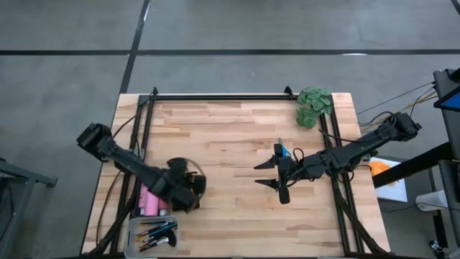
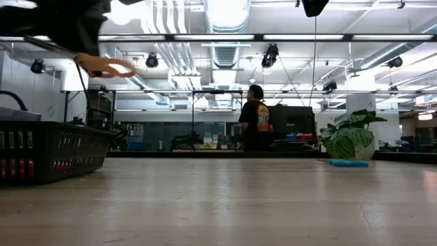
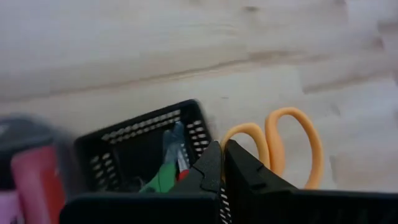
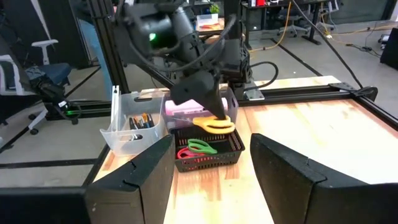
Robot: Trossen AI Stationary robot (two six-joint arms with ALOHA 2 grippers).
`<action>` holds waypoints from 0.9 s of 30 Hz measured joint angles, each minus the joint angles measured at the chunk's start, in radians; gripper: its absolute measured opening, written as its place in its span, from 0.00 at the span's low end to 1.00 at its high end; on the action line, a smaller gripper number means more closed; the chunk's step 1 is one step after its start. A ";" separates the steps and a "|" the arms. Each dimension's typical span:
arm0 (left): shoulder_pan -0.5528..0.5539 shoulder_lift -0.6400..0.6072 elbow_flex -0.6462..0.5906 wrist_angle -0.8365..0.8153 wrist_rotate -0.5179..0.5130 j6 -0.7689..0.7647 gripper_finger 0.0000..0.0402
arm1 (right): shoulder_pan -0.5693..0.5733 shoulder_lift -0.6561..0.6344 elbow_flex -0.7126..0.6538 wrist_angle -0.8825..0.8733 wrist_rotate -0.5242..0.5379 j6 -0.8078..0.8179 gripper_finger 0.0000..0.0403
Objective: Pick & Place Paint Supplies
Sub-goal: Put the yellow scissors into the black bin
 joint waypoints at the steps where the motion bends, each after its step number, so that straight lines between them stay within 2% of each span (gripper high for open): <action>1: -0.015 0.000 -0.008 -0.018 -0.011 -0.075 0.01 | 0.000 0.000 0.000 0.000 0.000 0.000 0.52; 4: -0.052 0.000 -0.046 -0.043 -0.014 -0.247 0.01 | 0.000 0.000 0.000 0.000 0.000 0.000 0.52; 9: -0.083 0.000 -0.137 0.005 0.041 -0.362 0.01 | 0.000 0.000 0.000 0.000 0.000 0.000 0.52; 22: -0.086 0.000 -0.322 0.207 0.046 -0.352 0.01 | 0.000 0.000 0.000 0.000 0.000 0.000 0.52; 27: -0.086 -0.001 -0.368 0.275 0.051 -0.302 0.01 | 0.000 0.000 0.000 0.000 0.000 0.000 0.52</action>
